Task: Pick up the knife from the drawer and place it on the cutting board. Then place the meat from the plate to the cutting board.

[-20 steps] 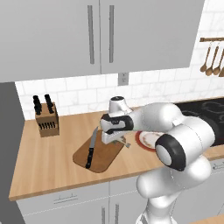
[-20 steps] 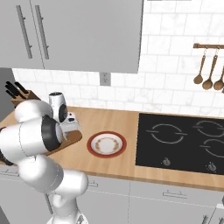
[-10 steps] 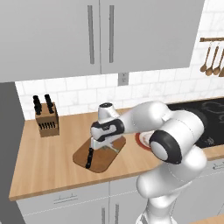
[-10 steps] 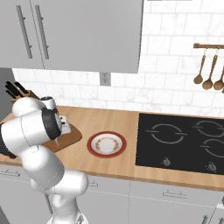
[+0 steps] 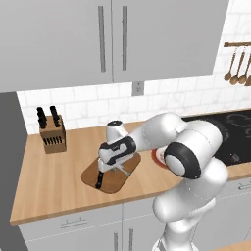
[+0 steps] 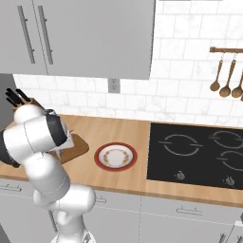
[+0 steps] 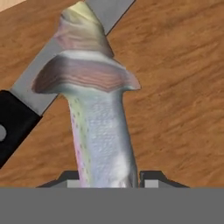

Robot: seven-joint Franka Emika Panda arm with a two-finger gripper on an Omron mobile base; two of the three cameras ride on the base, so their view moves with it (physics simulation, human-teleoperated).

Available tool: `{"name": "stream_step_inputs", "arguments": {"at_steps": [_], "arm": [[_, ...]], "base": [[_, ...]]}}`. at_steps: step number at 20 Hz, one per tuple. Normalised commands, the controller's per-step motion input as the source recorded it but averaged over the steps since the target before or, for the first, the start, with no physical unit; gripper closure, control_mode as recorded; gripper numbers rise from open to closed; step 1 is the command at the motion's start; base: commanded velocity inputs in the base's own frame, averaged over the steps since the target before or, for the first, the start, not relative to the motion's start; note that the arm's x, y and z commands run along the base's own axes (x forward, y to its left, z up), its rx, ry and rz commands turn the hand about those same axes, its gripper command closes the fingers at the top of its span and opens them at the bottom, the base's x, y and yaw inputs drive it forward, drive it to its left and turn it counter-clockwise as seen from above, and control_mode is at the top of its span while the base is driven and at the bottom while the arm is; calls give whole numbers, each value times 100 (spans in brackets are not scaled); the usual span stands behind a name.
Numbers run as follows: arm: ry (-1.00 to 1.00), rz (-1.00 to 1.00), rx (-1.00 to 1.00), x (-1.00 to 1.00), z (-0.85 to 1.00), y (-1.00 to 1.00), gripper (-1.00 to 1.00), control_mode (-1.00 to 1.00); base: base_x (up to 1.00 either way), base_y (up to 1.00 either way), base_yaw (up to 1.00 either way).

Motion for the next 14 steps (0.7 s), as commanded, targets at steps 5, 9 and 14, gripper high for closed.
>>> {"name": "stream_step_inputs", "arguments": {"at_steps": [5,9,14], "arm": [[-17,-5,0,-71,20,-3,-100,-100],[-14,-4,0,-76,56,-22,-100,-100],[-19,-5,0,-77,57,-30,-100,-100]], "base": [[0,0,0],[0,0,0],[0,0,0]]}}
